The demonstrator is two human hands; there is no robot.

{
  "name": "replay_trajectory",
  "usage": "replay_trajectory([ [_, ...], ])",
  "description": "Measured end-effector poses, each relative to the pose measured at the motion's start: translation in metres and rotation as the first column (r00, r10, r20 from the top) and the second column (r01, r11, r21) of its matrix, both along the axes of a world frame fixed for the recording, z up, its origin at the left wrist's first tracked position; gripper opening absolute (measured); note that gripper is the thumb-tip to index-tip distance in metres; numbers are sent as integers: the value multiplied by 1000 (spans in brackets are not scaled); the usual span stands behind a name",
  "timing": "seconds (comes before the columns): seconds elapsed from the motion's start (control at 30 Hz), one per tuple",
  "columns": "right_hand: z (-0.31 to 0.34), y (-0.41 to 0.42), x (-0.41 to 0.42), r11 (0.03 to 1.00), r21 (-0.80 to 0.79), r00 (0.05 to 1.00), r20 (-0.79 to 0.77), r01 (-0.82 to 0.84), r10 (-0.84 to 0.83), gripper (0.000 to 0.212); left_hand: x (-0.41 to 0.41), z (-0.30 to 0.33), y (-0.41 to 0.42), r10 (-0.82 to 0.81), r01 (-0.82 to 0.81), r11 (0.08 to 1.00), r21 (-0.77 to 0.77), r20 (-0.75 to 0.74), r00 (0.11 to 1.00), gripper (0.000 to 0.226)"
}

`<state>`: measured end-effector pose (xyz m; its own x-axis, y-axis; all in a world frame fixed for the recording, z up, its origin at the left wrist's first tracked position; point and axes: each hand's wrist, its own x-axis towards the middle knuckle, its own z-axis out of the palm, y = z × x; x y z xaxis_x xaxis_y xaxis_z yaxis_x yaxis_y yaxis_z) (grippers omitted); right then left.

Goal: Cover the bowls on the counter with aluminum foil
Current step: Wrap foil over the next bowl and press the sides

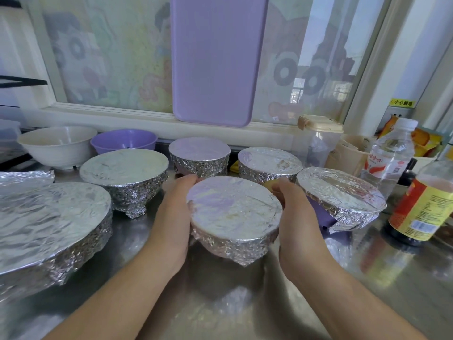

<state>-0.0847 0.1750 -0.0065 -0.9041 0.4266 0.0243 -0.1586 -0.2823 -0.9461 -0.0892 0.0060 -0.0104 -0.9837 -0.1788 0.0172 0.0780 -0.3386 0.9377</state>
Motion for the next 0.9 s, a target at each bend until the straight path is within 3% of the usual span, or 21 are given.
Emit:
replay_trajectory([
  [0.13, -10, -8, 0, 997, 21, 995, -60, -73, 74, 25, 0, -10, 6, 20, -22, 999, -32, -55, 998, 33],
  [0.2, -13, -5, -3, 997, 34, 994, -75, -73, 76, 17, 3, -8, 8, 11, -11, 1000, 9, -56, 998, 26],
  [0.3, -9, 1, -7, 987, -87, 991, -35, -134, 131, 9, 6, 4, 8, -35, 37, 998, 44, -38, 999, 27],
  [0.4, 0, 3, -7, 960, -139, 970, -26, -241, 240, 15, 3, 6, 3, -86, 86, 995, 55, -5, 996, 39],
  [0.53, 3, 10, 2, 967, -165, 980, -58, -195, 188, 15, -1, 4, -2, -80, 80, 996, 50, 9, 997, 37],
  [0.67, -8, 11, -3, 993, -82, 994, -79, -88, 81, 52, 2, 5, 2, -54, 55, 997, 61, -17, 998, 25],
  [0.7, -11, 8, -3, 996, -48, 993, -90, -82, 77, 51, 3, 3, 5, -52, 53, 996, 66, -20, 998, 25],
  [0.8, -9, -7, -1, 995, -30, 987, -126, -99, 94, 18, 5, 0, 11, -31, 33, 998, 51, -39, 999, 26],
  [0.83, -7, -8, 1, 996, -16, 986, -142, -85, 82, 17, 4, -2, 11, -15, 17, 999, 43, -45, 999, 27],
  [0.9, -2, -5, -1, 982, -138, 985, -135, -130, 112, 18, 3, -2, 11, 17, -15, 1000, 25, -59, 998, 28],
])
